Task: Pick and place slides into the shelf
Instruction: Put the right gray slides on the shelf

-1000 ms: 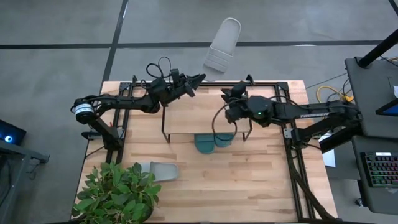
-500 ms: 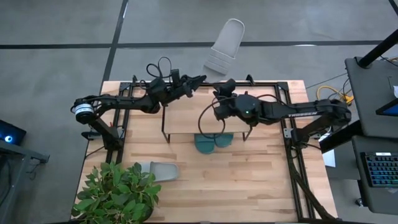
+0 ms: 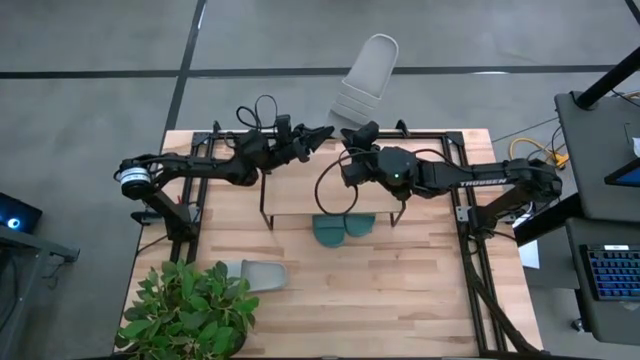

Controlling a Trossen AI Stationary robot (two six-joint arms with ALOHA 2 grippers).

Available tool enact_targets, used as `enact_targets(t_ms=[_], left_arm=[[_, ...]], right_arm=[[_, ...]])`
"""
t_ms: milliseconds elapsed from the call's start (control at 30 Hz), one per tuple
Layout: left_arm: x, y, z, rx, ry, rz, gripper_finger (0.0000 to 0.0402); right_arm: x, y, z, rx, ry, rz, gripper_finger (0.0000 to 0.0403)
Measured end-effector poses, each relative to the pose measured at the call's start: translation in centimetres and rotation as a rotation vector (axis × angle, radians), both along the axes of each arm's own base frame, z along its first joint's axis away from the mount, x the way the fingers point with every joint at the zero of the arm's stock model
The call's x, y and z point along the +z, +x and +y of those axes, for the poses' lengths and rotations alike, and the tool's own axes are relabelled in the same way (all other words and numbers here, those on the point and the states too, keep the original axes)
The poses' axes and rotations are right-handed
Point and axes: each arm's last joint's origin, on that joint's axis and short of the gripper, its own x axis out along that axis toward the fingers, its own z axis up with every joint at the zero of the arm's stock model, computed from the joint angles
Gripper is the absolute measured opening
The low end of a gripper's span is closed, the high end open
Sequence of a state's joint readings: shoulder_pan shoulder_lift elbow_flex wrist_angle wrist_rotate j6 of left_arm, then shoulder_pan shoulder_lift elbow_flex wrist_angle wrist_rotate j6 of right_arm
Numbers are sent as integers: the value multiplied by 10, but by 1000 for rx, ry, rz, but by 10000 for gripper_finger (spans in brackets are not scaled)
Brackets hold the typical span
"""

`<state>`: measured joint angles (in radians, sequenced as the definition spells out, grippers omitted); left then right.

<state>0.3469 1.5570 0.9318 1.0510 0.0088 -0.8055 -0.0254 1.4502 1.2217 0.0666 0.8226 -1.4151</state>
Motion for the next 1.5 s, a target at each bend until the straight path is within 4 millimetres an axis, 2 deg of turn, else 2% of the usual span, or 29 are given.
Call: enact_targets(t_ms=[167,433,600,833,1000,1267,1500], left_arm=[[0,0,0,3,5,-2,13],[0,0,0,13,24,2,13],[1,0,0,12,26,3,18],[1,0,0,9,27,1,87],[1,0,0,12,38,-1,121],[1,-1,0,15,62,5,132],[2,-1,1,30,145,22,133]], right_arm=[[1,0,0,8,1,-13,111],[2,0,0,7,17,-39,21],[2,0,0,7,18,-42,15],[2,0,0,8,19,-43,13],[3,0,0,8,20,-45,12],[5,-3,1,8,19,-50,11],[17,-18,1,8,23,-49,11]])
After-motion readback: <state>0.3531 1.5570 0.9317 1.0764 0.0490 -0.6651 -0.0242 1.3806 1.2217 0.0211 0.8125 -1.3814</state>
